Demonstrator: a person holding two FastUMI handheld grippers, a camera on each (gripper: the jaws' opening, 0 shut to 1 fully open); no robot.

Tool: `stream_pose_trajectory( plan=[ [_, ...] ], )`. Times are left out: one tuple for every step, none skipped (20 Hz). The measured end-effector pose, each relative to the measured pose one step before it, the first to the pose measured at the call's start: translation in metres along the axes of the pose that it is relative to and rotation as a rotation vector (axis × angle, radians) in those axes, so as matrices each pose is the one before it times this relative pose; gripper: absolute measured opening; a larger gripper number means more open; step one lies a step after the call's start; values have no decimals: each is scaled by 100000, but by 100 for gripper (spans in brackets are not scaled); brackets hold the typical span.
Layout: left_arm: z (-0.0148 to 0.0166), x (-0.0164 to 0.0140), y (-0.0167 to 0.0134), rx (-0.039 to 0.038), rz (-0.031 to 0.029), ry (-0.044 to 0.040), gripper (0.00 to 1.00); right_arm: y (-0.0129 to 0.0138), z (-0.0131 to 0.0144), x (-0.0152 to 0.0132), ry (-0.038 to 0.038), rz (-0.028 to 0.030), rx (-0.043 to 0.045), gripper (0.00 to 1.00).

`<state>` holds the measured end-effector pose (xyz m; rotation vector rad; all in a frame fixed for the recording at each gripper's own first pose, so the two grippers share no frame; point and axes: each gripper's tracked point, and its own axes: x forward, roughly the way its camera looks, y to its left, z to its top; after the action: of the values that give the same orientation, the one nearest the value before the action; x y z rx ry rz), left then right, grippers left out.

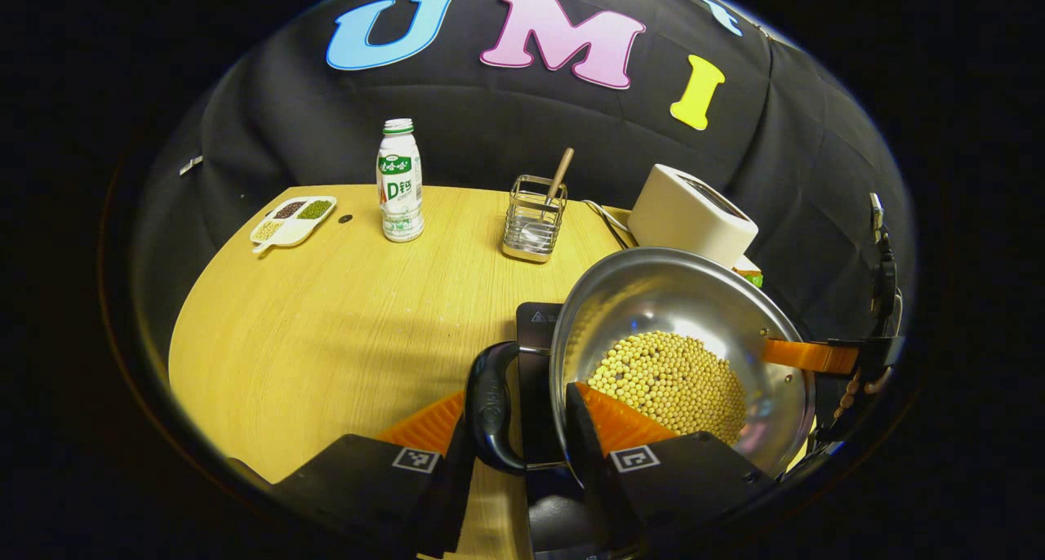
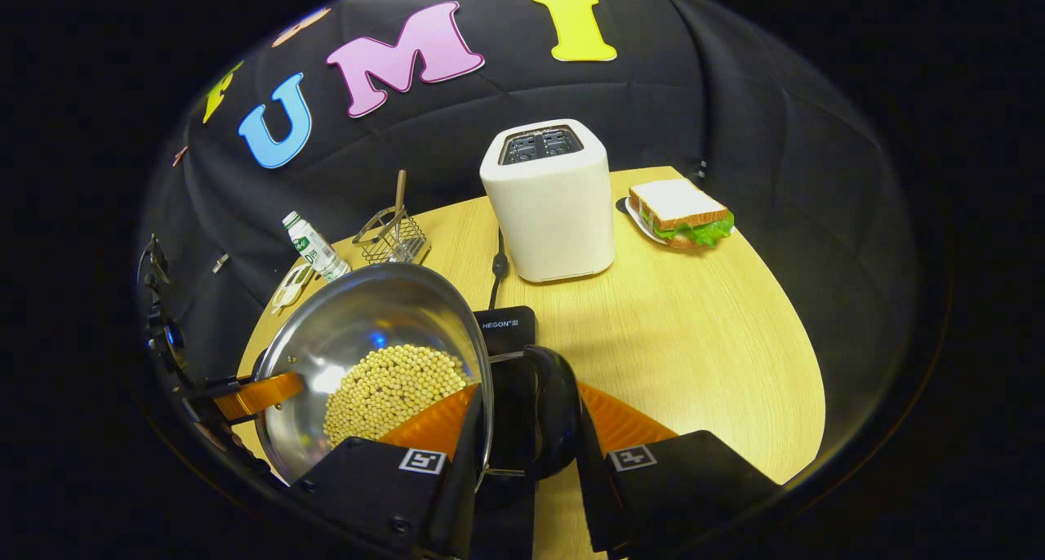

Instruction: First push the handle of the pot to place it horizontally, then grasp the pot with both hands and set it on the induction cooktop.

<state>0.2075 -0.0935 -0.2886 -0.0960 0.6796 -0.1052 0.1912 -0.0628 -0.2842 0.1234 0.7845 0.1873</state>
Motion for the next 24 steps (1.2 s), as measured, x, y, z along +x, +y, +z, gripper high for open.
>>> stream_pose_trajectory(
  plan=[
    [67,-86,30,-86,167,43,61,-40,-6,22,-267,-127,-109,58],
    [87,202,44,-170,-156,-314,62,53,-39,53,-191,62,-409,58],
    [41,16,2,-426,-427,19,61,-11,8,-38,-261,52,-343,58],
    [-18,6,-75,-447,-291,-499,61,-69,15,13,-102,143,-415,59],
    [59,-33,-24,-119,-117,-67,62,58,-24,32,-129,-9,56,59],
    [44,85,-31,84,-107,-174,63,-1,59,-26,37,-127,481,59],
    [-8,-1,-106,-1,-705,-197,64,-29,-39,-42,-41,-71,-127,59],
    [-107,93,-94,-330,-359,-188,64,31,-20,-32,-417,-308,-527,61],
    [298,-240,-49,-1004,-283,-735,67,-4,216,-64,-1487,-700,-1216,62],
    [105,-46,-69,-1239,378,-677,66,5,377,-302,-1869,-433,-1336,66],
    [92,-170,99,-1548,1188,-151,77,193,301,-289,-1576,469,-767,68],
    [227,-392,315,-960,2507,-869,80,207,293,-442,-1397,376,-641,76],
    [288,-16,34,-215,1287,-1058,96,72,130,-175,-1417,-89,-603,81],
    [255,-280,220,269,2145,-593,98,-22,260,-505,-1518,-407,-351,86],
    [64,-407,108,502,896,-687,96,-80,317,-494,-1582,-604,-71,90],
    [56,-476,-143,408,-328,-355,96,-244,571,-724,-2728,-1618,-20,98],
    [86,-553,-93,0,-25,-394,96,-226,862,-727,-3403,-1057,211,99],
    [201,-779,-20,87,96,-922,95,-91,664,-746,-2779,-1001,75,99],
    [366,-782,157,277,908,-1714,96,-265,542,-844,-2497,-1286,-222,99],
    [544,-894,271,668,1386,-2118,96,-187,572,-848,-2419,-1176,-148,99],
    [539,-1005,28,600,477,-1973,96,-60,712,-942,-2660,-829,-77,99],
    [554,-1059,-21,169,44,-1991,96,-86,785,-908,-2712,-1011,-504,99],
    [708,-1025,-11,-518,-188,-1925,95,-130,733,-811,-2595,-977,-598,99],
    [757,-1125,-65,-1083,-640,-2145,95,-30,759,-903,-2337,-804,-544,99]
  ],
)
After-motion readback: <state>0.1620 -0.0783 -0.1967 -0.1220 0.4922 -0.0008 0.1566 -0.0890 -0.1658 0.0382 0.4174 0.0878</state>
